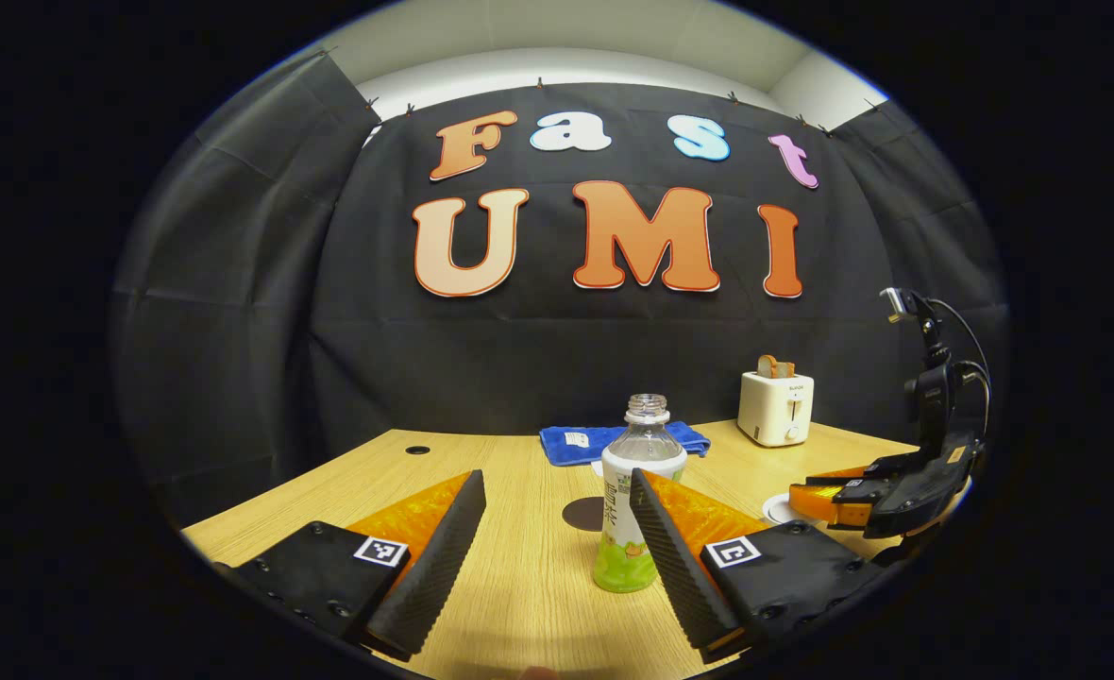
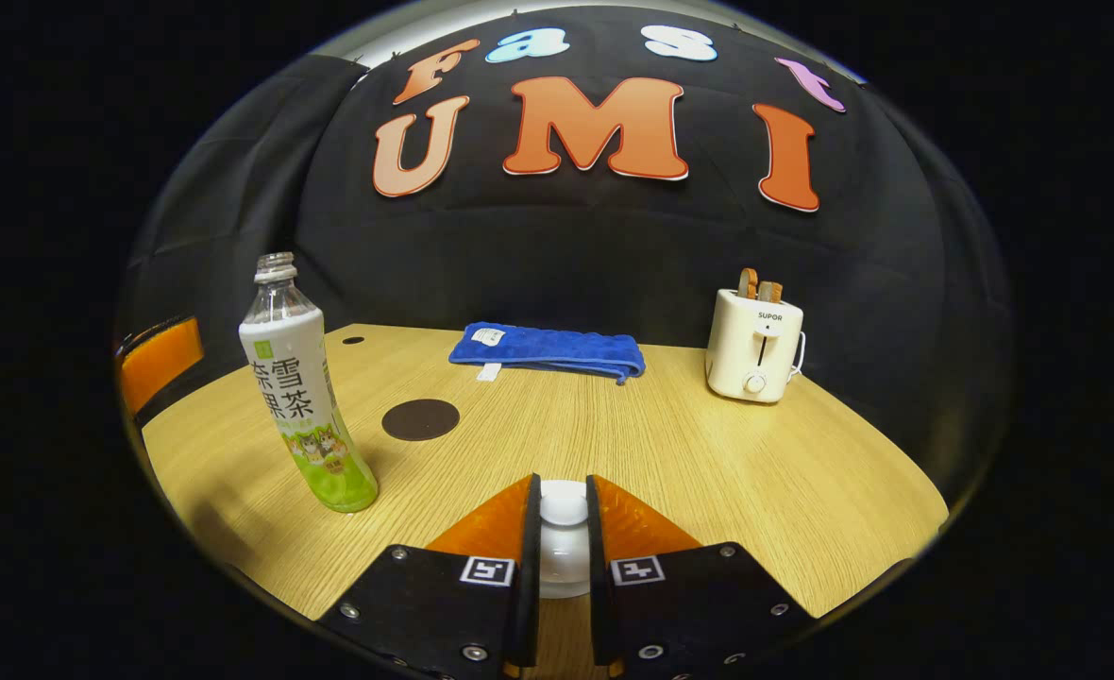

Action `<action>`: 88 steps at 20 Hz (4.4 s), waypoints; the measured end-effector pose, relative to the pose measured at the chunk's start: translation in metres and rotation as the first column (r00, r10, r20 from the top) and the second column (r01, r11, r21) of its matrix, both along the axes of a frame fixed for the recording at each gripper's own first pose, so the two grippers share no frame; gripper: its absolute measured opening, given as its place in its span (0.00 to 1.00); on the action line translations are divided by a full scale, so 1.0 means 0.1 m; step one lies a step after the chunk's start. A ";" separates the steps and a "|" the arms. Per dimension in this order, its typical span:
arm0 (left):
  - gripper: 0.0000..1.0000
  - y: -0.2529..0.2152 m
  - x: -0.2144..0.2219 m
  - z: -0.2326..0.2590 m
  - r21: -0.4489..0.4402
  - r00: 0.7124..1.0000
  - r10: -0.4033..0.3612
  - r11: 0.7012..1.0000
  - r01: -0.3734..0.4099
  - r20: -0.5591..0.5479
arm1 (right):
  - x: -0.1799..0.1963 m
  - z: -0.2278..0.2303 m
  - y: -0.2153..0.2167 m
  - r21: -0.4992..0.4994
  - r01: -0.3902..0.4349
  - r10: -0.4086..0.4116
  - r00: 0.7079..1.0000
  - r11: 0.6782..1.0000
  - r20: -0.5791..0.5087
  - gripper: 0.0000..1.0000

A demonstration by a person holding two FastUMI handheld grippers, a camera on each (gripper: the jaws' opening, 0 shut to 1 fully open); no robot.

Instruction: Open the teacup lid with one hand, grasp the water bottle and pour water into the teacup with the other hand; after pouring, place the water bottle on the coaster and then close the teacup lid.

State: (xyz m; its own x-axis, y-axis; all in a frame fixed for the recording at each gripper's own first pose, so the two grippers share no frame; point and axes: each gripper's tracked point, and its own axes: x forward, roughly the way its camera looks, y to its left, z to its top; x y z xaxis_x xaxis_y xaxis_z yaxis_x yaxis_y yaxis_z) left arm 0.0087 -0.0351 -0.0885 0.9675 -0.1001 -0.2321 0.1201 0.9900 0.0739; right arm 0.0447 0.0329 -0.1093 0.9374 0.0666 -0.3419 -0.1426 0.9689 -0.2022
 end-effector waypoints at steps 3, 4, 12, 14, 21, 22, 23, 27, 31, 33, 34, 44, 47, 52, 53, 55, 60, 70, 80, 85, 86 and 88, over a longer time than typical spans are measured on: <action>0.98 -0.03 0.00 -0.03 -0.003 1.000 -0.009 1.000 0.009 -0.010 | -0.02 0.14 -0.10 -0.025 0.009 -0.008 0.999 1.000 0.036 0.23; 0.98 -0.04 -0.01 -0.05 -0.003 1.000 -0.013 1.000 0.013 -0.015 | -0.02 0.18 -0.16 -0.030 0.018 -0.016 0.999 0.999 0.044 0.23; 0.99 -0.27 -0.06 -0.26 0.017 0.995 -0.076 0.997 0.077 -0.071 | -0.03 0.38 -0.90 -0.014 0.170 -0.169 0.983 0.985 0.077 0.23; 0.99 -0.35 -0.08 -0.37 0.026 0.990 -0.100 0.994 0.103 -0.102 | -0.03 0.40 -1.10 -0.022 0.212 -0.209 0.974 0.977 0.085 0.23; 0.99 -0.57 0.03 -0.80 -0.007 0.973 -0.126 0.992 0.127 -0.196 | -0.09 0.43 -1.46 0.005 0.287 -0.287 0.955 0.958 0.081 0.22; 0.99 -0.58 0.07 -0.86 -0.008 0.971 -0.122 0.992 0.123 -0.205 | -0.10 0.43 -1.48 0.008 0.290 -0.290 0.954 0.957 0.081 0.23; 0.99 -0.58 0.12 -0.92 -0.007 0.970 -0.115 0.993 0.117 -0.216 | -0.10 0.43 -1.49 0.009 0.293 -0.292 0.953 0.956 0.080 0.23; 0.99 -0.63 0.27 -1.14 -0.021 0.959 -0.099 0.995 0.097 -0.265 | -0.11 0.42 -1.51 0.020 0.297 -0.298 0.952 0.955 0.074 0.23; 0.96 -0.61 0.32 -1.23 -0.036 0.950 -0.088 0.996 0.081 -0.300 | -0.12 0.41 -1.52 0.026 0.302 -0.303 0.951 0.953 0.068 0.23; 0.74 -0.61 0.32 -1.20 -0.022 0.949 -0.096 0.995 0.094 -0.299 | -0.12 0.41 -1.50 0.029 0.298 -0.299 0.952 0.954 0.067 0.23; 0.71 -0.60 0.32 -1.20 -0.014 0.949 -0.091 0.996 0.091 -0.301 | -0.12 0.42 -1.49 0.029 0.296 -0.297 0.953 0.955 0.067 0.22; 0.67 -0.68 0.33 -0.81 0.225 0.965 -0.129 0.957 0.181 -0.229 | -0.15 0.46 -1.49 0.038 0.296 -0.298 0.952 0.954 0.075 0.18; 0.67 -0.82 0.30 -0.80 0.307 0.951 -0.188 0.915 0.260 -0.247 | -0.17 0.47 -1.57 0.051 0.316 -0.319 0.945 0.947 0.077 0.23; 0.69 -1.00 0.29 -0.87 0.481 0.924 -0.264 0.795 0.370 -0.275 | -0.20 0.51 -1.66 0.073 0.335 -0.340 0.937 0.939 0.081 0.23; 0.67 -1.02 0.28 -0.88 0.510 0.919 -0.276 0.769 0.386 -0.280 | -0.21 0.51 -1.67 0.076 0.337 -0.343 0.936 0.938 0.081 0.23; 0.67 -1.07 0.27 -0.93 0.570 0.903 -0.307 0.701 0.428 -0.300 | -0.22 0.52 -1.68 0.082 0.339 -0.345 0.935 0.937 0.081 0.27; 0.69 -1.13 0.25 -1.02 0.700 0.867 -0.368 0.519 0.491 -0.336 | -0.23 0.54 -1.67 0.092 0.336 -0.343 0.936 0.937 0.082 0.23; 0.69 -1.15 0.42 -1.05 0.830 0.822 -0.389 0.207 0.518 -0.416 | -0.24 0.53 -1.70 0.104 0.339 -0.347 0.935 0.935 0.077 0.23; 0.69 -1.18 0.58 -1.12 0.859 0.785 -0.376 -0.064 0.509 -0.493 | -0.26 0.53 -1.75 0.112 0.347 -0.356 0.932 0.931 0.071 0.23; 0.69 -1.24 0.65 -1.07 0.852 0.771 -0.363 -0.200 0.484 -0.523 | -0.26 0.53 -1.74 0.114 0.345 -0.354 0.933 0.932 0.067 0.18; 0.68 -1.25 0.67 -1.07 0.849 0.769 -0.358 -0.222 0.480 -0.529 | -0.27 0.53 -1.73 0.114 0.342 -0.351 0.934 0.933 0.068 0.19; 0.69 -1.24 0.71 -1.10 0.838 0.766 -0.341 -0.250 0.485 -0.545 | -0.28 0.53 -1.72 0.113 0.339 -0.348 0.935 0.934 0.070 0.23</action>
